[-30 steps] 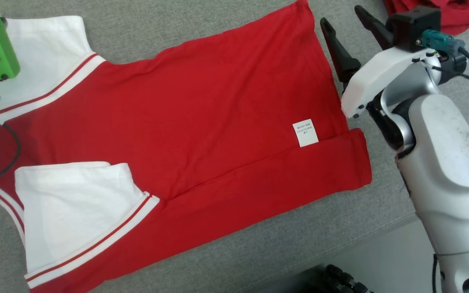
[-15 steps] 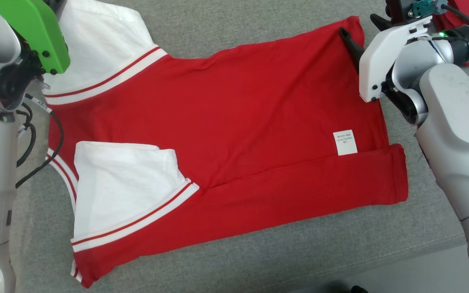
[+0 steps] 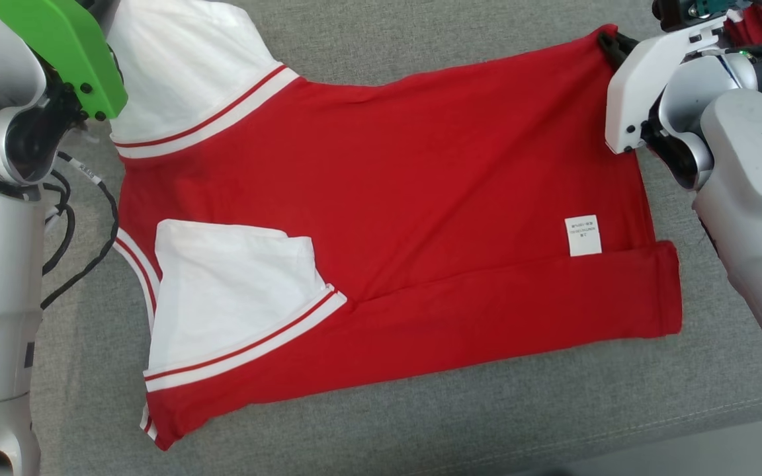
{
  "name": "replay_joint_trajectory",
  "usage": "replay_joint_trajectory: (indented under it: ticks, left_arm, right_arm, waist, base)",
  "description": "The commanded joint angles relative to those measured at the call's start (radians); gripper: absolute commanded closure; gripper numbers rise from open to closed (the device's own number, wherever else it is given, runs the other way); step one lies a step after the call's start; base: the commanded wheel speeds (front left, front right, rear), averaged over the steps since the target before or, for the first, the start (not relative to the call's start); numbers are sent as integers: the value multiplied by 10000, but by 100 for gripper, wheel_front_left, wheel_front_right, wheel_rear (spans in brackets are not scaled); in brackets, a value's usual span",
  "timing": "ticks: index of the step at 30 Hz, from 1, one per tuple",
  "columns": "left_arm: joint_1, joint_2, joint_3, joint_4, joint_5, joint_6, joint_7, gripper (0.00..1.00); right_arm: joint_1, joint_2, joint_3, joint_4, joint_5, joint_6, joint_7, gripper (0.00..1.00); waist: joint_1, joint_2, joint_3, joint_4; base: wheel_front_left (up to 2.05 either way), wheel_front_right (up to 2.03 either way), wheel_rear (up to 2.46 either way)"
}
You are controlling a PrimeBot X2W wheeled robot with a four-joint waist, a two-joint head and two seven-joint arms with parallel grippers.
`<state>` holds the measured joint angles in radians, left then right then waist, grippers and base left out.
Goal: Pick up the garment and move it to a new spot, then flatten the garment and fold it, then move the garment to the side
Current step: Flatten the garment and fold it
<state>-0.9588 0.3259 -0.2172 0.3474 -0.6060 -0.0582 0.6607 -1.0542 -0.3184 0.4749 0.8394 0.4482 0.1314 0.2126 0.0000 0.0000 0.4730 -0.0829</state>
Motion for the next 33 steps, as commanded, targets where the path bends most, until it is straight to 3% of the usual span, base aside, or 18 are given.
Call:
replay_joint_trajectory:
  ticks: [1, 10, 19, 27, 33]
  left_arm:
    - [104, -20, 33, 30, -23, -74, -119, 100]
    - [943, -63, 137, -434, -602, -469, -1093, 100]
    - [3914, 22, 814, -2469, -1580, -580, -2353, 100]
    - [6986, -466, 1009, -4403, -2041, -306, -3044, 100]
    - [8751, -848, 1089, -4998, -2228, -101, -3598, 100]
  right_arm:
    - [-176, 28, 84, 126, 101, -17, -361, 100]
    - [515, -36, 635, 224, 577, -17, -2394, 100]
    - [2245, -373, 1082, -392, 1077, -17, -3972, 100]
    - [3792, -597, 282, -982, 1242, -17, -4571, 100]
    - [5182, -631, -549, -1741, 970, -17, -4710, 100]
  waist:
    - [0, 0, -82, -20]
    - [0, 0, -768, -144]
    - [0, 0, -1686, -160]
    - [0, 0, -2366, 180]
    - [0, 0, -2650, 400]
  base:
    - [0, 0, 0]
    - [0, 0, 0]
    - [0, 0, 0]
    - [0, 0, 0]
    - [0, 0, 0]
